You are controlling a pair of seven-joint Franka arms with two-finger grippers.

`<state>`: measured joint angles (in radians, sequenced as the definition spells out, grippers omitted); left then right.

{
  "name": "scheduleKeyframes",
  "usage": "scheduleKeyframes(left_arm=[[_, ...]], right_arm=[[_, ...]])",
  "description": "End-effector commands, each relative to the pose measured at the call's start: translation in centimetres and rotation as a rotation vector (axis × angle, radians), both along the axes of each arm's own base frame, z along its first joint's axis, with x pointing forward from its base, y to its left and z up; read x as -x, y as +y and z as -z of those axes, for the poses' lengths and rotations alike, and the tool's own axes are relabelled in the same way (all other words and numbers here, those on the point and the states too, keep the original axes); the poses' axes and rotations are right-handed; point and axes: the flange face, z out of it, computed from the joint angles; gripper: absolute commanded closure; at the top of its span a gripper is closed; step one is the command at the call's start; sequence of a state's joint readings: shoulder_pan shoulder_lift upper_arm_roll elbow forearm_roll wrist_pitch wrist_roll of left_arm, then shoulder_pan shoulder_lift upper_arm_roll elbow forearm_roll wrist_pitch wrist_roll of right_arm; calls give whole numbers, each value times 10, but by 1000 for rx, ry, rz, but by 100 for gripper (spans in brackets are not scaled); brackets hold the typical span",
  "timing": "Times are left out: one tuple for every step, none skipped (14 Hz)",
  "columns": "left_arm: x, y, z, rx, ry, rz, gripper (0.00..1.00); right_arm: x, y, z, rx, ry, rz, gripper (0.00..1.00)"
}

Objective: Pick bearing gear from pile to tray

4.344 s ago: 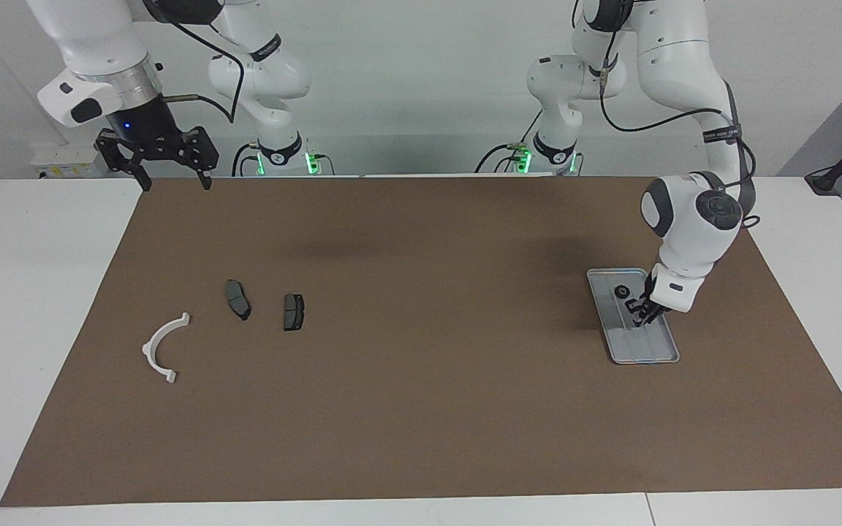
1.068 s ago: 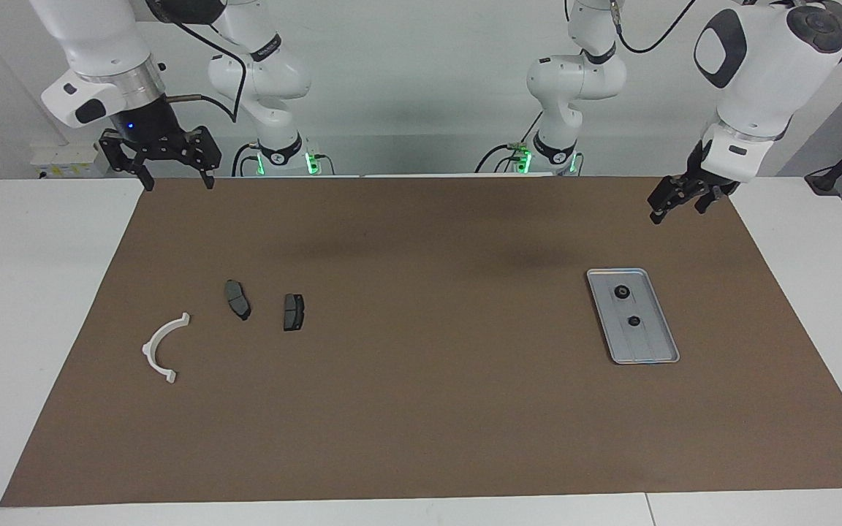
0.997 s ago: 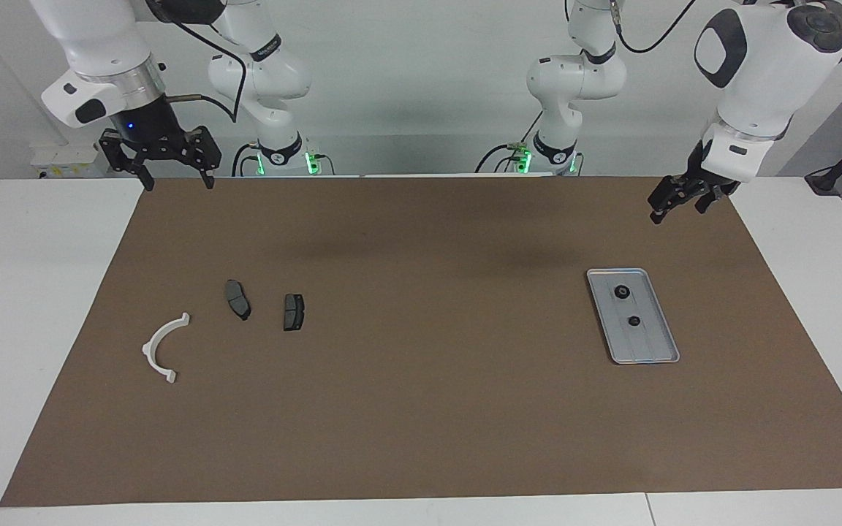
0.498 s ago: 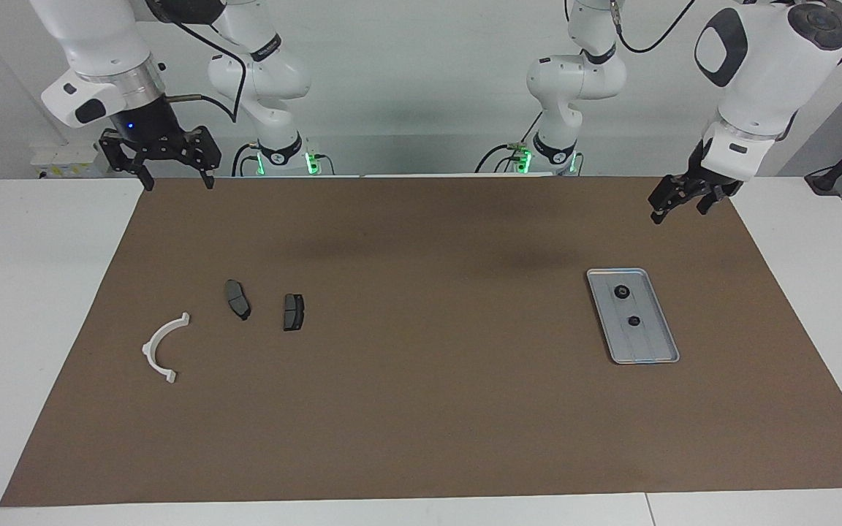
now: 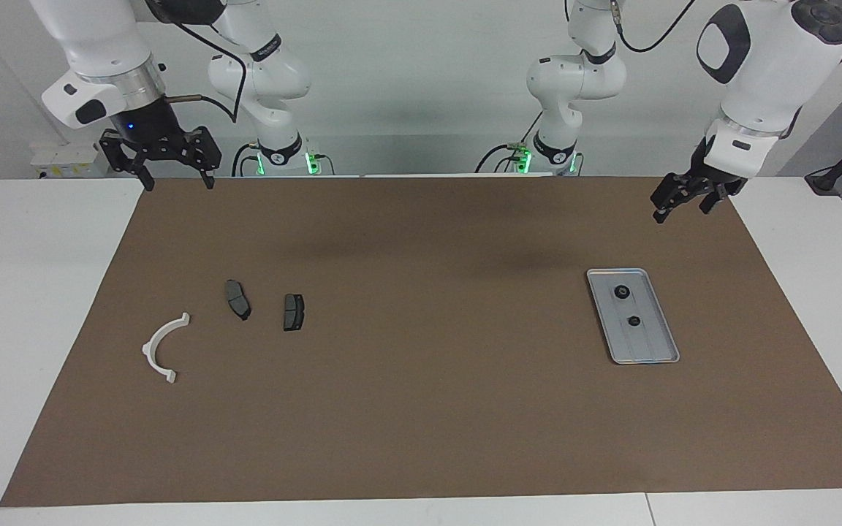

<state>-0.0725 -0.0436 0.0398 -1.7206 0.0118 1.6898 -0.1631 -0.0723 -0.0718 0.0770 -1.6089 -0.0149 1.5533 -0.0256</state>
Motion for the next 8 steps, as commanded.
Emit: scheduleKeyframes(left_arm=[[-5,0,-9,11,-2,13,0],[-5,0,-12,11,-5,13,0],[-5,-1,-13,11,-4,14,0],[-4,-2,-14,9,2,16,0],[-4,-4,-20,11,-5,19,0],[-4,-5,-21,11,-5,20,0],[-3,-4,-23,9,-5,20,0],[-4,-5,-23,11,-7,22,0]], right_arm=[[5,-2,2,-27,3,-9,0],[5,-2,2,-27,3,-9,0],[5,-2,2,-27,4,-9,0],[5,-2,2,-27,6,-9,0],[5,-2,2,-27,7,-9,0],[5,-2,2,-27,6,-9,0],[5,-2,2,-27,7,-9,0],[5,-2,2,-27,7,-9,0]])
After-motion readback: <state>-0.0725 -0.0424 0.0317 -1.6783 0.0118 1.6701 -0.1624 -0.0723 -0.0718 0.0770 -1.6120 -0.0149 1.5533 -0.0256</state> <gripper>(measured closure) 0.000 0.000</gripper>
